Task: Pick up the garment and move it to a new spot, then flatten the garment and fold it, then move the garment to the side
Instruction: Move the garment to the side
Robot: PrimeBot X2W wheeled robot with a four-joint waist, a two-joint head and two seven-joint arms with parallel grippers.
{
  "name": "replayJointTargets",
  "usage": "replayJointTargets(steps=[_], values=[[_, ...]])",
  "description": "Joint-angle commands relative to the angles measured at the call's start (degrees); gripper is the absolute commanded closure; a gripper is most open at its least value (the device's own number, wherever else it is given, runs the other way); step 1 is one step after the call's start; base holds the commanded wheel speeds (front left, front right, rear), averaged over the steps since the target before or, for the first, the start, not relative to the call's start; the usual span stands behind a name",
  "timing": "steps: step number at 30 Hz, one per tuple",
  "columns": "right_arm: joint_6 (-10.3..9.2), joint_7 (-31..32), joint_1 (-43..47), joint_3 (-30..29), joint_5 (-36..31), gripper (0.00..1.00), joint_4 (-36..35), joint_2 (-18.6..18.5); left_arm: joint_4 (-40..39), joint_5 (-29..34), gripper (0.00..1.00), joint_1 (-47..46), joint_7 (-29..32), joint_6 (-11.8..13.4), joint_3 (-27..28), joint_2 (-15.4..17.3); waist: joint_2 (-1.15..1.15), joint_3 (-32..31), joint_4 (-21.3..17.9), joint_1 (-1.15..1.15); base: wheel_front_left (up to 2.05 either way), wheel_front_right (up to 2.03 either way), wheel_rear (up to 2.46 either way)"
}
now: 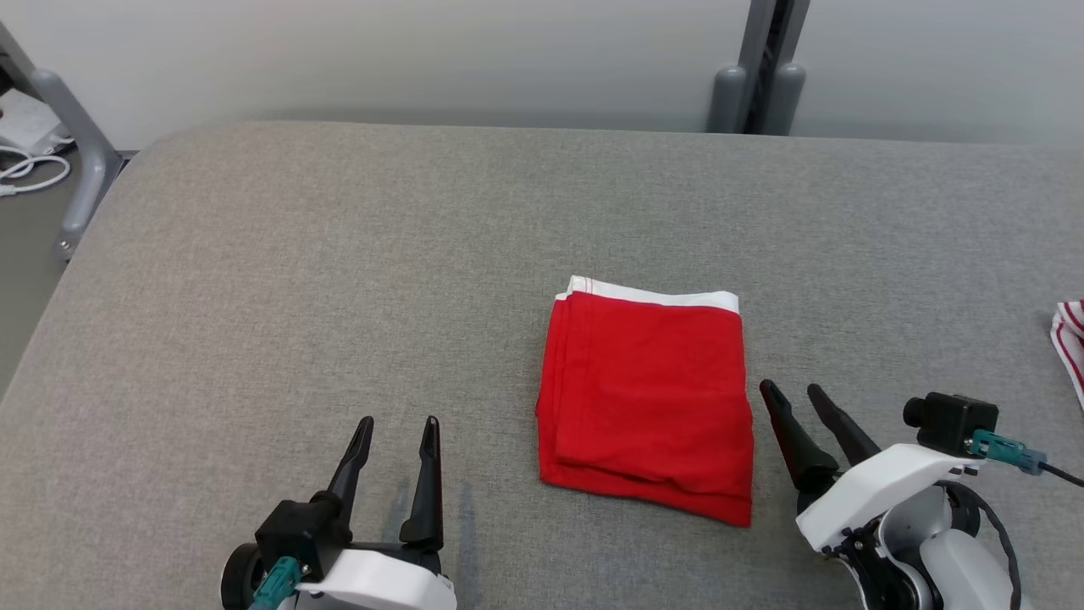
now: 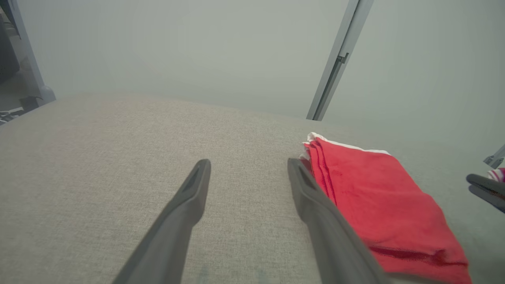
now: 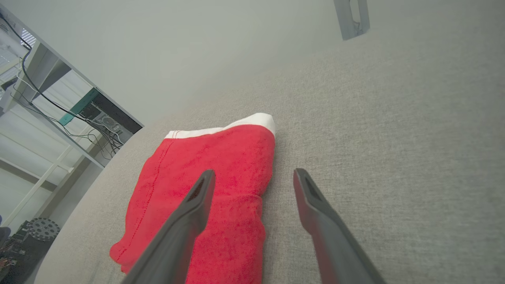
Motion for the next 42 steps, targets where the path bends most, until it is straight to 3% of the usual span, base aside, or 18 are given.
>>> replayJointTargets(steps=[1,11,21,22,23,24,32,42], values=[[-0.03,2.3,-1.0,0.9,3.2,0.0,1.4,-0.7,0.1,-0.2,0.0,-1.1,-0.2,0.1,-0.2,0.2,0.0,1.2,1.5,0.0,0.0,0.0,0.0],[-0.03,7.3,-4.6,5.0,13.9,0.0,6.1,-3.4,0.1,-0.7,0.0,-2.2,-0.2,0.5,-1.4,0.2,0.0,2.3,4.3,0.0,0.0,0.0,0.0],[-0.03,7.5,-8.8,8.9,19.0,0.0,10.5,-4.6,-0.3,-0.1,0.0,-2.9,-0.2,0.7,-3.2,0.2,0.0,3.2,5.8,0.0,0.0,0.0,0.0],[-0.03,7.4,-9.4,9.7,19.8,0.05,11.1,-4.5,-0.3,0.0,0.0,-2.9,-0.2,0.8,-3.6,0.2,0.0,3.2,5.9,0.0,0.0,0.0,0.0],[-0.03,7.0,-9.8,10.4,19.7,0.64,11.3,-4.8,-0.2,0.0,0.0,-2.9,-0.2,0.8,-3.8,0.2,0.0,3.1,5.9,0.0,0.0,0.0,0.0],[-0.03,6.6,-10.1,11.0,19.3,1.0,11.7,-5.1,-0.2,0.0,0.0,-2.9,-0.2,0.8,-3.9,0.2,0.0,3.0,5.9,0.0,0.0,0.0,0.0],[-0.03,2.1,-11.9,17.3,16.1,1.0,12.3,-8.6,0.3,1.7,0.0,-3.2,-0.2,0.1,-4.7,0.2,0.0,1.7,3.6,0.0,0.0,0.0,0.0],[-0.03,-1.9,-16.8,27.4,3.4,1.0,8.7,-20.2,0.4,4.3,0.0,-6.6,-0.2,-2.1,-8.4,0.2,0.0,3.9,-4.9,0.0,0.0,0.0,0.0]])
